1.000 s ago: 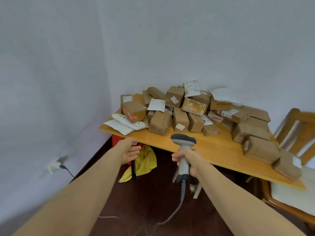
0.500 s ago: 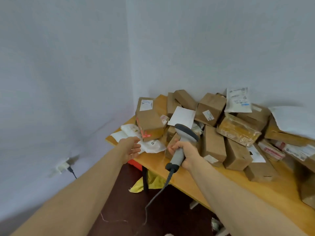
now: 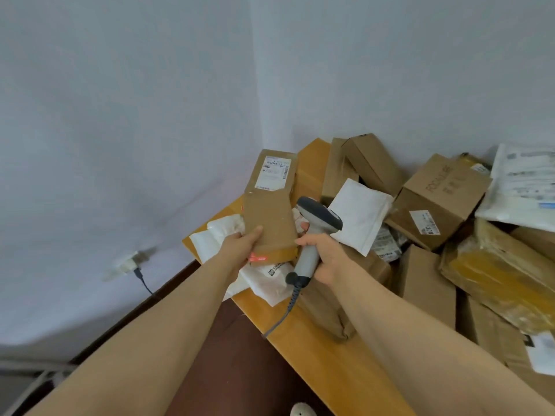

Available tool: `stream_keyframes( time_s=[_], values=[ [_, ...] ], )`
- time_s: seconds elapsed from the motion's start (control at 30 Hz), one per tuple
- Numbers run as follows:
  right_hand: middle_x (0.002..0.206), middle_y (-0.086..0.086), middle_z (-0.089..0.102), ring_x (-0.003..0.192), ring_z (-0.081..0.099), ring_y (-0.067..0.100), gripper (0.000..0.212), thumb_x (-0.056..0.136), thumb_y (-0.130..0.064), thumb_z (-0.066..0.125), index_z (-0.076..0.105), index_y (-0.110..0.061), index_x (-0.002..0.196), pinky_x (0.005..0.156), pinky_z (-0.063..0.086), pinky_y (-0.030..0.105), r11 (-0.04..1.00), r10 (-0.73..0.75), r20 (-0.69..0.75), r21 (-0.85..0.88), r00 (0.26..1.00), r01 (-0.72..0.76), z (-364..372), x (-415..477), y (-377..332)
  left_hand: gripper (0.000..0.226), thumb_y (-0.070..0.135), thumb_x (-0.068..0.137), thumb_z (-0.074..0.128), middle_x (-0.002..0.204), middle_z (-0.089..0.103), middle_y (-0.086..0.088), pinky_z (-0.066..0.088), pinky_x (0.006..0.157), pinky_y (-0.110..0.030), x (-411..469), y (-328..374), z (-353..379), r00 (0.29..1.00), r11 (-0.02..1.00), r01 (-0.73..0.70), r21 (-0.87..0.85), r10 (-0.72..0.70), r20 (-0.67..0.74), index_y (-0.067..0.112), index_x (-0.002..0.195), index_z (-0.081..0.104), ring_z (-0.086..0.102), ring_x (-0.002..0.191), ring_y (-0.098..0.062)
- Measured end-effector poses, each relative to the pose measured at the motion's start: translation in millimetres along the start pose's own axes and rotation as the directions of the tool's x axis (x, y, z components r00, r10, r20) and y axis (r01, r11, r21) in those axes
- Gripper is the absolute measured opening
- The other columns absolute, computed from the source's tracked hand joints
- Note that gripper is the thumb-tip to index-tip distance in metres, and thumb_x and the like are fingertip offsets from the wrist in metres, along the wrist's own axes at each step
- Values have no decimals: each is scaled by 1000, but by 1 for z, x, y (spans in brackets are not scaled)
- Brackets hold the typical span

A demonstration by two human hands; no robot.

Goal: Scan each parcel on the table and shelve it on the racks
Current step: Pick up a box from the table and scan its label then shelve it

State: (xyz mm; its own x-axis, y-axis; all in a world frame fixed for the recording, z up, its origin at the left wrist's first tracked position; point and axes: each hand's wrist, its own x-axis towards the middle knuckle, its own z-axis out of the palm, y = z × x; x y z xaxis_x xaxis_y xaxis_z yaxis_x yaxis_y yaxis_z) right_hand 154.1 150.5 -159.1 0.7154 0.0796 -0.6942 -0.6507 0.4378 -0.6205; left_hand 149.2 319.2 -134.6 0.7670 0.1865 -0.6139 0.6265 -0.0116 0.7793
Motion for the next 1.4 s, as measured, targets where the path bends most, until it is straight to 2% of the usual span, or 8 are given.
stream_keyframes(
  time_s=[0.13,0.27,0.4,0.5,0.8,0.97,1.13,1.4],
  values=[
    [118,14,64,109,60,36,55,70,5,69,64,-17,120,79,56,46,999,-35,33,-19,999,36,0,1,3,51,33,92,63,122,63,-8,50,84,-29,4,-7,2,1000,1000,-2,-11,2,16,3,131,52,62,101,-21],
    [118,12,64,106,60,32,58,66,6,72,64,-17,119,87,53,44,993,-109,-12,-49,994,109,-2,-24,4,47,25,87,70,107,65,-6,48,67,-24,-14,-6,-5,998,993,-44,-109,49,42,4,126,52,64,88,-17],
    [100,9,69,87,62,26,41,72,11,65,68,-10,107,69,52,35,986,-164,-29,1,986,164,-4,-71,16,64,35,77,76,119,60,-6,41,91,-44,-47,-8,-19,990,989,-49,-143,67,124,21,131,44,58,103,-23],
    [109,17,70,94,64,34,55,59,6,72,68,-7,112,84,56,49,979,-185,-105,60,977,192,-11,-103,38,71,23,77,79,117,56,-6,48,87,-38,-78,-16,-31,969,987,-102,-127,128,210,24,133,36,59,96,-20],
    [99,8,69,91,65,26,18,90,-6,63,66,-14,105,87,53,41,895,-265,-270,288,926,340,-64,-209,97,130,38,27,86,119,40,2,50,96,-40,-148,-64,-14,833,812,-492,314,333,442,16,142,29,46,118,-21],
    [90,7,66,85,62,23,26,88,-16,67,61,-10,113,69,53,39,860,-290,-348,314,892,402,-102,-257,112,128,25,37,85,136,21,-2,45,101,-50,-183,-93,14,728,741,-589,324,311,612,32,143,13,31,126,-25],
    [106,9,67,97,63,26,31,83,-18,72,62,-14,111,72,54,43,830,-312,-370,342,875,441,-133,-284,124,121,6,57,89,142,13,-7,23,110,-35,-205,-113,40,654,641,-689,337,351,670,27,146,10,19,131,-22],
    [100,13,70,91,66,27,31,78,-3,74,64,-8,107,75,56,43,798,-298,-427,379,853,469,-201,-314,127,111,56,43,92,137,41,7,43,102,-50,-232,-120,96,639,879,-402,258,68,766,57,134,28,42,128,-23]
  ],
)
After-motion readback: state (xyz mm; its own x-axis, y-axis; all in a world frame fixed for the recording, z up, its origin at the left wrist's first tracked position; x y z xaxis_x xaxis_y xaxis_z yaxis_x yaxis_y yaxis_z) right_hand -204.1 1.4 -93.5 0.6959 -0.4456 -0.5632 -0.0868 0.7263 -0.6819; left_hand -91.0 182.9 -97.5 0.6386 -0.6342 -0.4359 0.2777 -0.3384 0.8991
